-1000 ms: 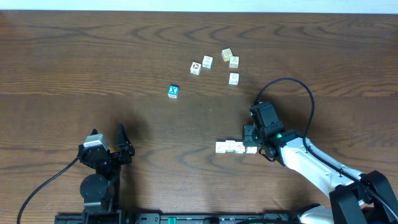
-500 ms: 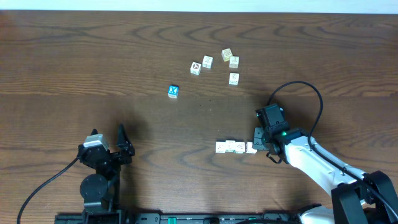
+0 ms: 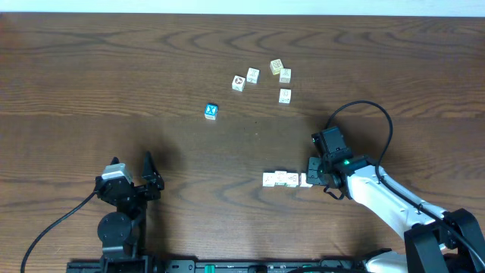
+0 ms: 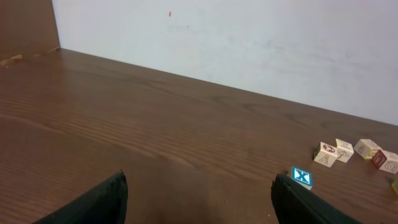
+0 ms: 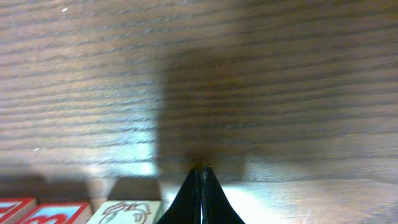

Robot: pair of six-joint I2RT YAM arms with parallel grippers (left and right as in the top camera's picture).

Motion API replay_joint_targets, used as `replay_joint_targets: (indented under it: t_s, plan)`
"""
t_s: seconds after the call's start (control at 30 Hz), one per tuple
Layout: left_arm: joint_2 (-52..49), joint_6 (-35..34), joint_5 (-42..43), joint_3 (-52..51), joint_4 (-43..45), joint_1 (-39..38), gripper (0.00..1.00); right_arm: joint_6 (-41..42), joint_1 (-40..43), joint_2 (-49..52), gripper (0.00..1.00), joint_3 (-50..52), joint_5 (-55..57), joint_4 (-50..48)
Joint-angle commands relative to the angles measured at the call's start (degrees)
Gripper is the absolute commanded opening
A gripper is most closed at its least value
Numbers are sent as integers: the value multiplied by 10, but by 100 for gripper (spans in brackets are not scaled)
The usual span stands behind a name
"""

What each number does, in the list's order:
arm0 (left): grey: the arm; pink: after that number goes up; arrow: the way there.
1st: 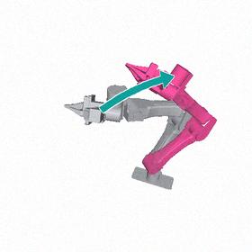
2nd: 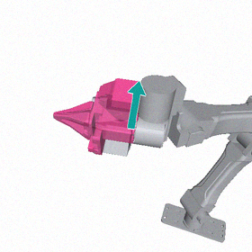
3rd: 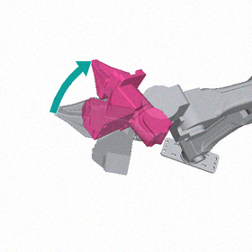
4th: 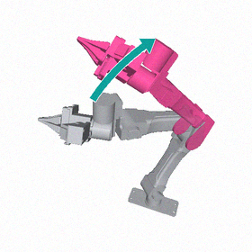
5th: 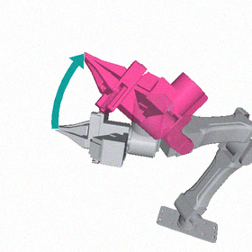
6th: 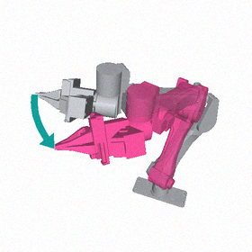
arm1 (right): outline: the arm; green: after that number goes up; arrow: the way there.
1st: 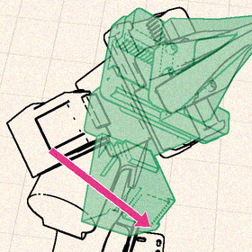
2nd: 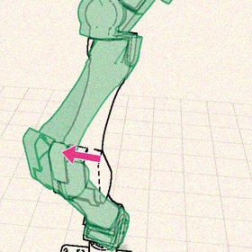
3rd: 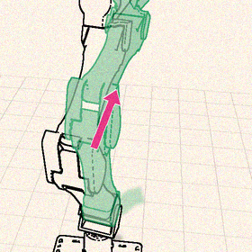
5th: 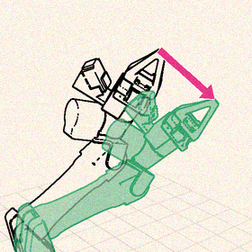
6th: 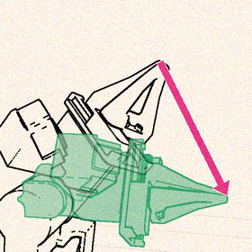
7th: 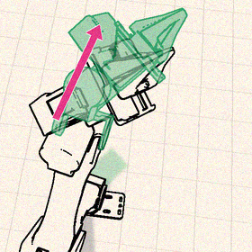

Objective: Lift 4 blocks

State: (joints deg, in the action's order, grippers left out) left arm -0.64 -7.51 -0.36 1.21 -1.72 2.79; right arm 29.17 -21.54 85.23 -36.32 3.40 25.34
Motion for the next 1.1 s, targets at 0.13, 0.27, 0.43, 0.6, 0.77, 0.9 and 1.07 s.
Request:
replay_joint_targets:
  t_s: [0.13,0.27,0.43,0.6,0.77,0.9,1.07]
  plan:
    - [0,1,-14,-10,-24,-2,74,5,4,5,1,2,-45,14]
    - [0,1,-14,-10,-24,-2,74,3,4,5,1,2,-63,15]
    - [0,1,-14,-10,-24,-2,74,3,4,5,1,2,-80,15]
    - [0,1,-14,-10,-24,-2,75,3,-7,5,1,2,-84,14]
    - [0,1,-14,-10,-24,-2,74,3,-24,5,1,2,-78,11]
    - [0,1,-14,-10,-24,-2,74,3,-26,5,1,2,-66,6]
    - [0,1,-14,-10,-24,-2,74,4,-26,5,1,2,-49,13]
